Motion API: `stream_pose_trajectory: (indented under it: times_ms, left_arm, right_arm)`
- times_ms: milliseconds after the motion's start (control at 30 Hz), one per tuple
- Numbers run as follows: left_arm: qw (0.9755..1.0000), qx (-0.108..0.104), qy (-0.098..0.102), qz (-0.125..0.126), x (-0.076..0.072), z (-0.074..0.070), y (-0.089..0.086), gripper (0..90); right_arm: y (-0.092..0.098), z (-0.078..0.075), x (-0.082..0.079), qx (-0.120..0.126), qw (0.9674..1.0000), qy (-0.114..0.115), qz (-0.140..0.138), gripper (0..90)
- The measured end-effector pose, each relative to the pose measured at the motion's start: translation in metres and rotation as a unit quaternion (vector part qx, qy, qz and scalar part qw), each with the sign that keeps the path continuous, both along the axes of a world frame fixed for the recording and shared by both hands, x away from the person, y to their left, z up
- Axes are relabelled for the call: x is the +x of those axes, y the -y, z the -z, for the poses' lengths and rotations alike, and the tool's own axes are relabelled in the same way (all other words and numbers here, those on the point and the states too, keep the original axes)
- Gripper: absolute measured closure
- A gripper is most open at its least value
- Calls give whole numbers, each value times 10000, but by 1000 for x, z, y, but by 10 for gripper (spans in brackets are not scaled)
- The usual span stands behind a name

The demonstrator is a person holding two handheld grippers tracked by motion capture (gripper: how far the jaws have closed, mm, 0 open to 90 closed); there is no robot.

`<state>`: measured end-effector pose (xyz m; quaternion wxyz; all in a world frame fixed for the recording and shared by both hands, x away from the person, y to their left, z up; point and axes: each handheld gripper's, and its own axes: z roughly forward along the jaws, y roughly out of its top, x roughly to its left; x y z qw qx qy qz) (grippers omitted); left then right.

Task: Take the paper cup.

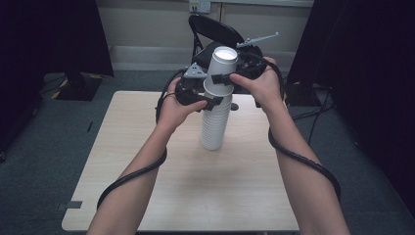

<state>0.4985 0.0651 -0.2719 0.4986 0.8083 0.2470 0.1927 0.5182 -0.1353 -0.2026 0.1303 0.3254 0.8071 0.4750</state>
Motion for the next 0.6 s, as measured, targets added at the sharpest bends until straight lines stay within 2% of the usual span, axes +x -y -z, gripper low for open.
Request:
stream_pose_trajectory:
  times_ms: [100,267,400,500,600]
  left_arm:
    - [10000,54,39,-14,0,-1,0,193]
    - [10000,74,-48,-7,1,3,0,203]
    - [10000,69,38,-3,1,0,0,196]
    - [9998,173,67,-2,0,-3,0,210]
    - [9999,135,61,-8,-1,-4,1,212]
  right_arm:
    - [1,-2,0,58,10000,10,20,155]
    - [4,-7,0,94,10000,18,0,169]
    - [3,-8,-1,57,10000,69,-6,172]
    - [3,-6,0,148,9999,75,20,164]
    - [3,-6,0,264,9996,65,67,157]
